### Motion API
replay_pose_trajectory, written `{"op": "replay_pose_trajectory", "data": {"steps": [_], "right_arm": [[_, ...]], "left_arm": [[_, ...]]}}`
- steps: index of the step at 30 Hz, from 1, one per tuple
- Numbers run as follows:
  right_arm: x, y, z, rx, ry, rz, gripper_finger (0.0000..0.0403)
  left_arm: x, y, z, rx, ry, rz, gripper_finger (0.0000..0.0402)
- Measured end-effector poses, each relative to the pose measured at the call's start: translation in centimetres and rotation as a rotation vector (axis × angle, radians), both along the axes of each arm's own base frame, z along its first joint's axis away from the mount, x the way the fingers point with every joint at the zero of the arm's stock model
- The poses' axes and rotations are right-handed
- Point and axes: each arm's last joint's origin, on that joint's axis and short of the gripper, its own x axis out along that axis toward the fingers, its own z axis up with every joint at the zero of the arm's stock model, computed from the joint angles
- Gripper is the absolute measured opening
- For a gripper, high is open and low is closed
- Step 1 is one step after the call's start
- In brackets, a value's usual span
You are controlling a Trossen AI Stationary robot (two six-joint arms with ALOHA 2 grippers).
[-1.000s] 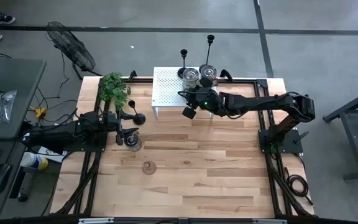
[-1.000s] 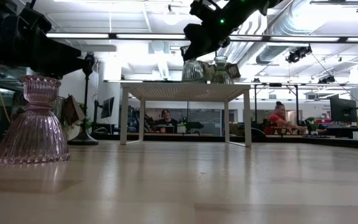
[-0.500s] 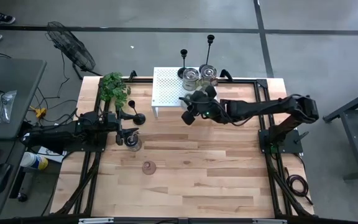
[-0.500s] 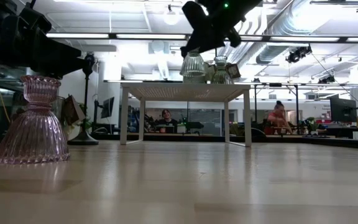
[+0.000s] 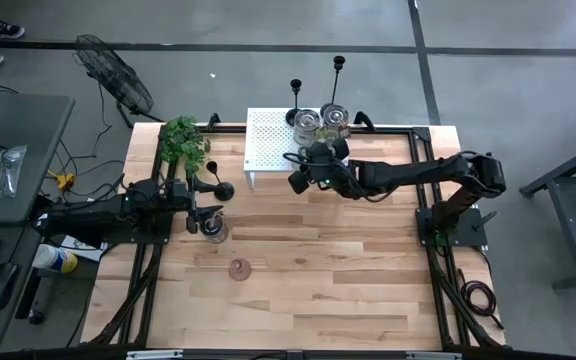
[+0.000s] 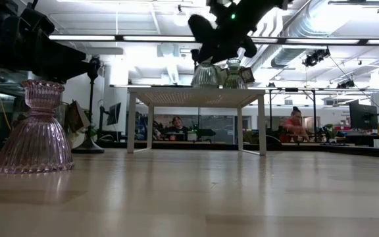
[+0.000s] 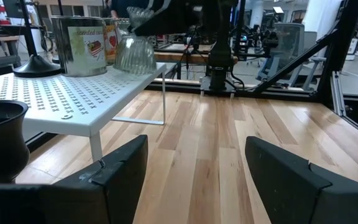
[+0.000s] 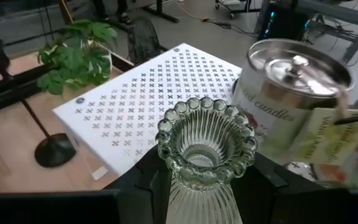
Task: Pick & Place candle stick holders
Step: Put the transparent glass candle holder on the shelf
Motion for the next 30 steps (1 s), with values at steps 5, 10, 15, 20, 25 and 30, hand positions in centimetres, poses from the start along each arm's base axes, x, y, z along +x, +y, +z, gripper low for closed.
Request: {"op": "replay_pose_trajectory", "data": {"steps": [5,10,15,20,25,30], "right_arm": [[0.5,-0.5,-0.5,-0.013,-0.011,-0.02,0.0126],[0.7,-1.1,-0.8,-0.02,-0.008,-0.054,0.0126],[0.8,-1.5,-0.9,-0.021,-0.018,-0.06,0.0126],[0.9,-1.9,-1.0,-0.014,-0.027,-0.059,0.0126],[1.0,-2.3,-1.1,-0.01,-0.036,-0.055,0.0126],[1.0,-2.4,-1.2,-0.011,-0.035,-0.061,0.0126]], "left_arm": [[0.0,0.0,0.0,0.0,0.0,-0.001,0.0265],[0.0,0.0,0.0,0.0,0.0,0.0,0.0265],[0.0,0.0,0.0,0.0,0.0,0.0,0.0265],[0.0,0.0,0.0,0.0,0.0,0.0,0.0265],[0.0,0.0,0.0,0.0,0.0,0.0,0.0265],[0.0,0.0,0.0,0.0,0.0,0.0,0.0265]]}}
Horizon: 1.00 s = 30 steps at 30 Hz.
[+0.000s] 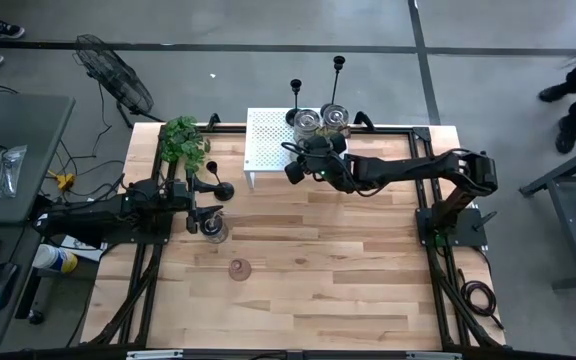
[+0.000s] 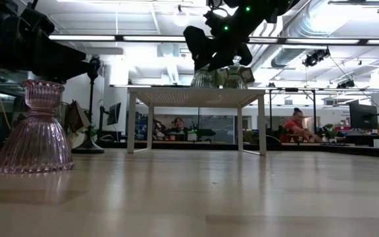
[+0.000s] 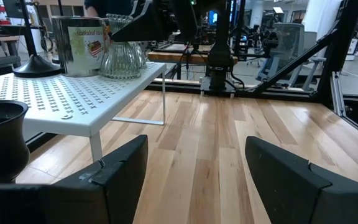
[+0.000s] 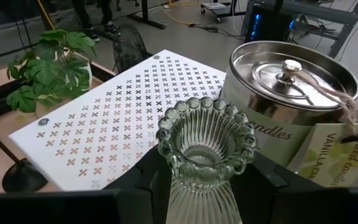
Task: Pick & Place candle stick holders
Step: Put the transparent glass candle holder on the shelf
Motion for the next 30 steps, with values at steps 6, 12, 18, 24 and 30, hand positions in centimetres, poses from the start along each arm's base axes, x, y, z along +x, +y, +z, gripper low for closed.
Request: {"op": "replay_pose_trajectory", "data": {"steps": [6,12,18,24,30], "right_arm": [[0.0,0.0,0.0,-0.009,0.01,-0.003,0.0152],[0.0,-0.1,0.0,-0.009,0.007,-0.006,0.0197],[0.0,-0.2,0.2,-0.049,0.008,-0.044,0.0217],[-0.1,0.1,0.7,-0.071,0.004,-0.03,0.0221],[0.1,0.2,1.0,-0.101,0.004,-0.003,0.0221]], "left_arm": [[0.0,0.0,0.0,0.0,0.0,0.0,0.0265],[0.0,0.0,0.0,0.0,0.0,0.0,0.0265],[0.0,0.0,0.0,0.0,0.0,0.0,0.0265],[0.0,0.0,0.0,0.0,0.0,0.0,0.0265],[0.0,0.0,0.0,0.0,0.0,0.0,0.0265]]}}
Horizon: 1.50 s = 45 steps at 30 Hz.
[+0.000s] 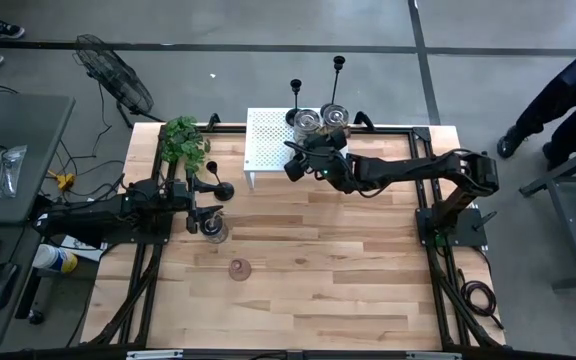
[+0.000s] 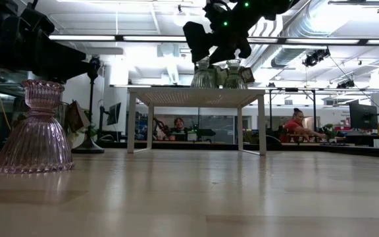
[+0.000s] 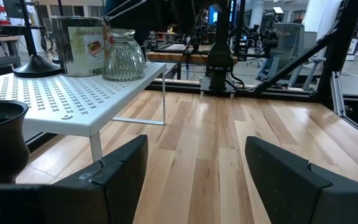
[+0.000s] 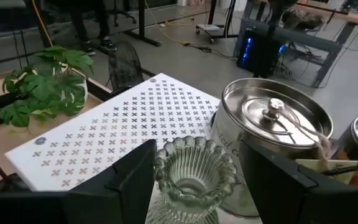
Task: Pick & Place candle stick holders
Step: Put the transparent glass candle holder on the shelf, then put the black candle holder on the shelf
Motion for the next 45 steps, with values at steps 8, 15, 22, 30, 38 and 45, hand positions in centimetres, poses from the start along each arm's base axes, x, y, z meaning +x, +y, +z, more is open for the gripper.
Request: {"op": "replay_pose_trajectory", "data": {"steps": [8,15,22,30,38,45], "right_arm": [[0.1,-0.1,0.4,-0.035,-0.01,0.004,0.0221],[0.2,-0.4,0.9,-0.058,-0.039,0.004,0.0221],[0.3,-0.4,1.3,-0.126,-0.015,-0.008,0.0221],[0.5,0.9,1.8,-0.203,0.033,0.033,0.0221],[-0.9,4.3,3.3,-0.21,0.122,0.247,0.0221],[-4.3,6.0,2.2,0.007,0.089,0.669,0.0221]], "left_arm": [[0.0,0.0,0.0,0.0,0.0,0.0,0.0265],[0.0,0.0,0.0,0.0,0.0,0.0,0.0265],[0.0,0.0,0.0,0.0,0.0,0.0,0.0265],[0.0,0.0,0.0,0.0,0.0,0.0,0.0265],[0.0,0.0,0.0,0.0,0.0,0.0,0.0265],[0.0,0.0,0.0,0.0,0.0,0.0,0.0265]]}}
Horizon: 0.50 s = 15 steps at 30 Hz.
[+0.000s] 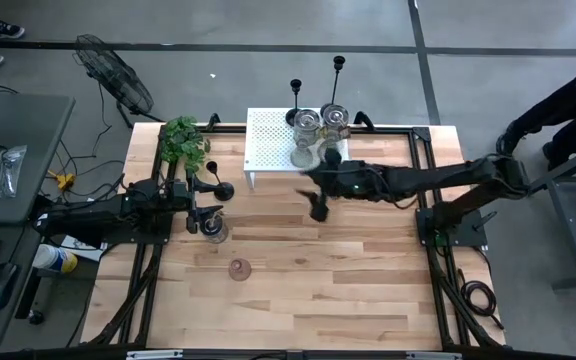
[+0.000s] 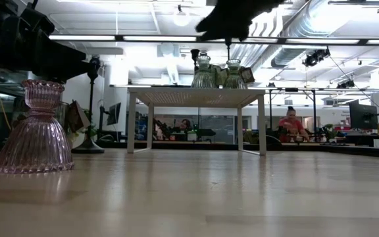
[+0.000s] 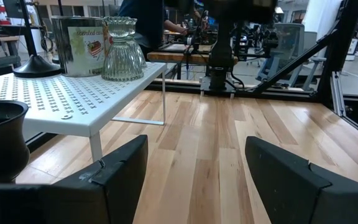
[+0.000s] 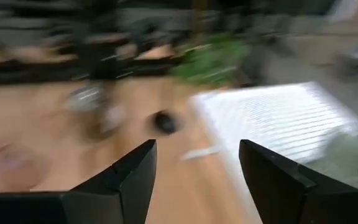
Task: Pick & Place candle stick holders
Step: Put the black candle holder on the shelf
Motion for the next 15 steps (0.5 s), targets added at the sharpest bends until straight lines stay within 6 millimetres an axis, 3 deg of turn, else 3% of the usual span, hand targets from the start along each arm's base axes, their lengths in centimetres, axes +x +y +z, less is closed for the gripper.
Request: {"op": "replay_pose_trajectory", "data": {"steps": [5,15], "right_arm": [[-3.7,1.5,-2.2,0.083,0.035,0.198,0.0221],[-10.6,2.9,-6.7,0.181,0.012,0.139,0.0221]], "left_arm": [[0.0,0.0,0.0,0.0,0.0,0.0,0.0265],[0.0,0.0,0.0,0.0,0.0,0.0,0.0265]]}}
